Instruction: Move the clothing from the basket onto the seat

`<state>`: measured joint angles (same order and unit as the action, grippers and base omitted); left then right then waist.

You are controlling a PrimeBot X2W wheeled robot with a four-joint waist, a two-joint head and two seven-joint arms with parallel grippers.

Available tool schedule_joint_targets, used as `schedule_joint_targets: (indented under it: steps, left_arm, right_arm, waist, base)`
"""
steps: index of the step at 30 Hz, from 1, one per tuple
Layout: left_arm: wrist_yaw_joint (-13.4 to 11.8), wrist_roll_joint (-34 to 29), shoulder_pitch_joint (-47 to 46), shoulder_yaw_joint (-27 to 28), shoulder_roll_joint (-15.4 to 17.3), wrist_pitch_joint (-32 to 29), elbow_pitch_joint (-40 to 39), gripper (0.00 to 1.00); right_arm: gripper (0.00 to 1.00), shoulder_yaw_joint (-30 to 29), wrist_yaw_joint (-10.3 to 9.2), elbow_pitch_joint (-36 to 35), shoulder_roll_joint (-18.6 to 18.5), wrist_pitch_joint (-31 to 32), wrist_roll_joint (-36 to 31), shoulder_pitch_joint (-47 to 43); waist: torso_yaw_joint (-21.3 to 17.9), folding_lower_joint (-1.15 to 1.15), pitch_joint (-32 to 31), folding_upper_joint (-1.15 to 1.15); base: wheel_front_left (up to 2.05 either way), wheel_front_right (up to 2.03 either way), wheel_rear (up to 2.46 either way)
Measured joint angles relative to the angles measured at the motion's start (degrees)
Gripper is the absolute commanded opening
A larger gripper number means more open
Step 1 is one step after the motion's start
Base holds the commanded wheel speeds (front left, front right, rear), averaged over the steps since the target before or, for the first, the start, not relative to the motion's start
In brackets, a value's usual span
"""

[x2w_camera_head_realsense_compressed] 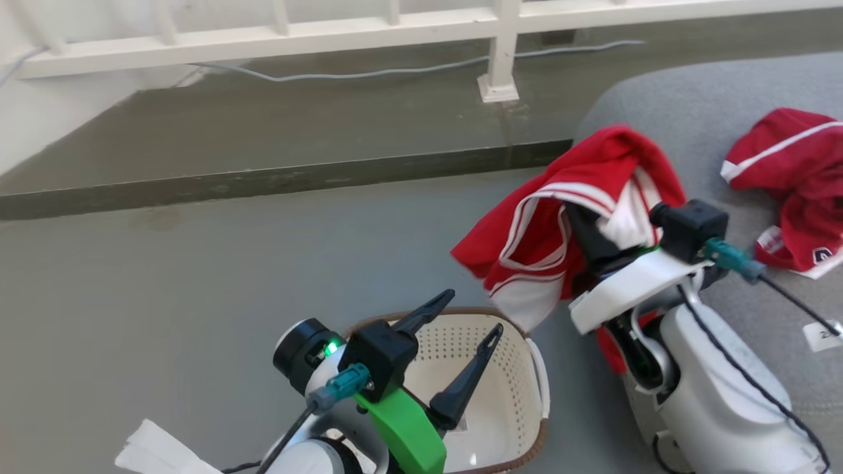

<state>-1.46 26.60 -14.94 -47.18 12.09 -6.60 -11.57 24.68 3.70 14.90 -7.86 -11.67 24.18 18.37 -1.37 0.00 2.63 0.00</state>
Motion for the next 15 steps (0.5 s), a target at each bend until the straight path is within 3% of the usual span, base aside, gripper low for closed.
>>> schedule_joint_targets:
  steps: [15]
  left_arm:
    - [0.4,-3.3,-0.1,-1.4,1.6,-2.0,-1.9,1.00]
  right_arm:
    - [0.00,-7.2,-2.77,0.3,-1.7,-1.5,1.5,1.7]
  waist:
    - [-9.3,0.00,5.3,0.00]
  base:
    - [0.00,0.00,0.00]
